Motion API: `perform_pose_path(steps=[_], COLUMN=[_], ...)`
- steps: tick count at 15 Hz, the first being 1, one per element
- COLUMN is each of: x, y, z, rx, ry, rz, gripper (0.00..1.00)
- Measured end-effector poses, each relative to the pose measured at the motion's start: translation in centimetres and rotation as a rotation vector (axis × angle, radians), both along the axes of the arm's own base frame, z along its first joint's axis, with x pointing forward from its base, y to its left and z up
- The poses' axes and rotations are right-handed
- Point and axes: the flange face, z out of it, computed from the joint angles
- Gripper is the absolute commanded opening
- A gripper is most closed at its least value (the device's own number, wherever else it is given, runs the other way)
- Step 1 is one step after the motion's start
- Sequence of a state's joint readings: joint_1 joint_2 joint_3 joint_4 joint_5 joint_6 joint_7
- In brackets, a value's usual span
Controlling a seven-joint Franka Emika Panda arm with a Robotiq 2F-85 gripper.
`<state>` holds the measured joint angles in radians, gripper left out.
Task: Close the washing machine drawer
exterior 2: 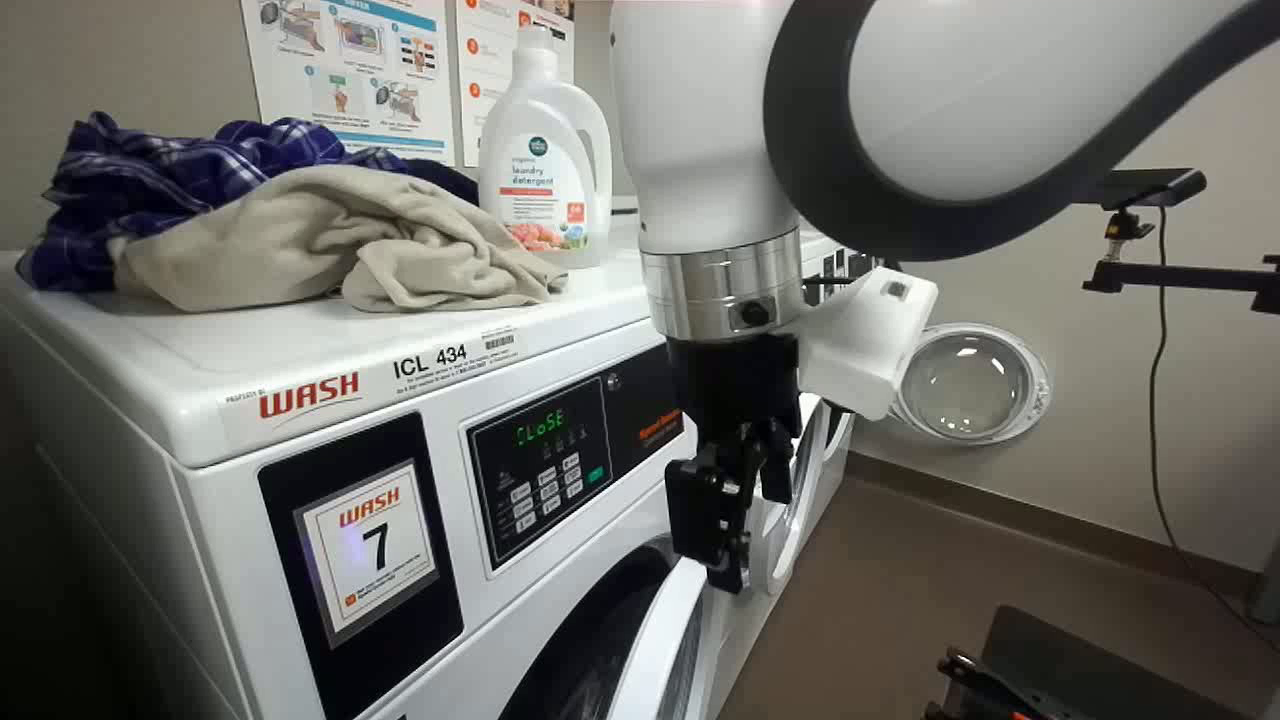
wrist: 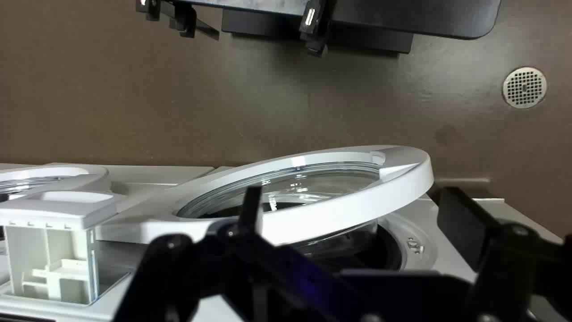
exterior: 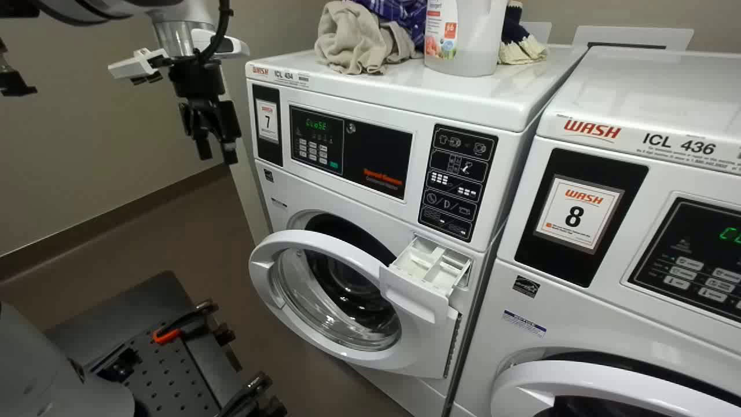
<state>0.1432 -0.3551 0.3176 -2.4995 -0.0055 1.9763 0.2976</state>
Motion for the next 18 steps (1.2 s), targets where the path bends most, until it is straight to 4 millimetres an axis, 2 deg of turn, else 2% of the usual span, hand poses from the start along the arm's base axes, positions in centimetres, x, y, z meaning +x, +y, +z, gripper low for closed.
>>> perform_pose_path(steps=[4,7,9,12,15,18], x=[0.1,0.8,1.3,1.5,0.7,-0.4], y=[-0.4,-3.0,-6.4,-12.5,-18.4,-22.9], z=[-0.1,-0.6,-1.3,-2.8,-4.3,-5.5], rx=[-0.006,-0.037,-0.073,-0.140,-0.206,-0.263], ry=[-0.001,0.000,0.005,0.024,0.049,0.059], rz=[-0.002,-0.058,-0.125,-0.228,-0.336,-0.418], gripper=[1.00,1.00,1.00,1.00,1.00,1.00])
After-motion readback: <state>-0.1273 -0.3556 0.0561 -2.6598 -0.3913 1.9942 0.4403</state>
